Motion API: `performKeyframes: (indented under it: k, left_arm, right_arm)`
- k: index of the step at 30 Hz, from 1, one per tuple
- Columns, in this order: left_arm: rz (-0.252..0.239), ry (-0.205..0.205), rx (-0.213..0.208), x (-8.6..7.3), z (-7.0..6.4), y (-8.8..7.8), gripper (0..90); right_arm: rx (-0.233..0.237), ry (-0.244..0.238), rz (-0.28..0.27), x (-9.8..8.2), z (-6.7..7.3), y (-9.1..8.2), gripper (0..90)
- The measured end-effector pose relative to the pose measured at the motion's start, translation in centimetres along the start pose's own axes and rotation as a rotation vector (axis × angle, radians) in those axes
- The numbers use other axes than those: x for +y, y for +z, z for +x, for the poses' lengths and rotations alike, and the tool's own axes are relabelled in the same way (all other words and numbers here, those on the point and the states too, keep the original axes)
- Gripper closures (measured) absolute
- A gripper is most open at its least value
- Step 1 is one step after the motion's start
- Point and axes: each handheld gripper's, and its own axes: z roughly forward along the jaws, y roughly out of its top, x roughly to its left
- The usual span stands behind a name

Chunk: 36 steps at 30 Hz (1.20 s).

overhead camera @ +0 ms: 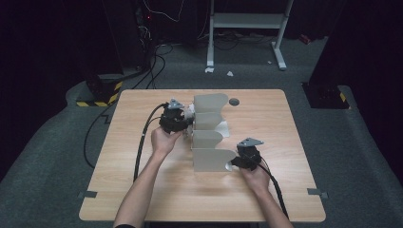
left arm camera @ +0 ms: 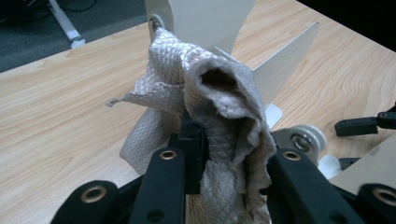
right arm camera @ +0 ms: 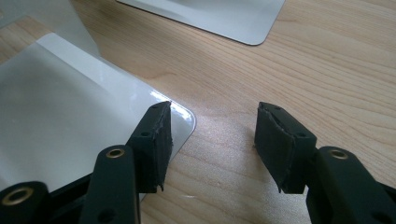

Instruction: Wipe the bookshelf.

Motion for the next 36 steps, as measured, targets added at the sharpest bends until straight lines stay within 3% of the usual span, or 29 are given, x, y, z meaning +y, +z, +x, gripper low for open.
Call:
performKeyframes:
  k: [2, 4, 10, 16, 28, 36]
  left_arm:
    - [0.006, 0.004, 0.02, -0.1, 0.1, 0.0, 73.3]
    - [0.029, 0.028, 0.066, -0.2, 0.2, 0.2, 73.4]
    - [0.042, 0.024, 0.04, -0.6, 0.0, 1.1, 73.4]
    - [0.064, -0.028, 0.022, -1.5, 0.6, 2.7, 73.3]
    - [0.146, -0.073, 0.025, -3.2, 1.1, 5.7, 73.2]
    - [0.229, -0.083, 0.02, -4.3, 1.5, 7.5, 73.1]
  right_arm:
    - [0.0, 0.0, 0.0, 0.0, 0.0, 0.0, 46.5]
    - [0.0, -0.001, -0.001, 0.0, 0.0, 0.0, 46.4]
    - [-0.001, 0.0, -0.001, 0.0, 0.0, 0.0, 46.4]
    - [-0.001, 0.001, 0.0, 0.0, 0.0, 0.0, 46.4]
    - [-0.002, -0.004, -0.001, 0.0, 0.0, 0.0, 46.4]
    - [0.0, -0.004, 0.001, 0.0, 0.1, 0.0, 46.4]
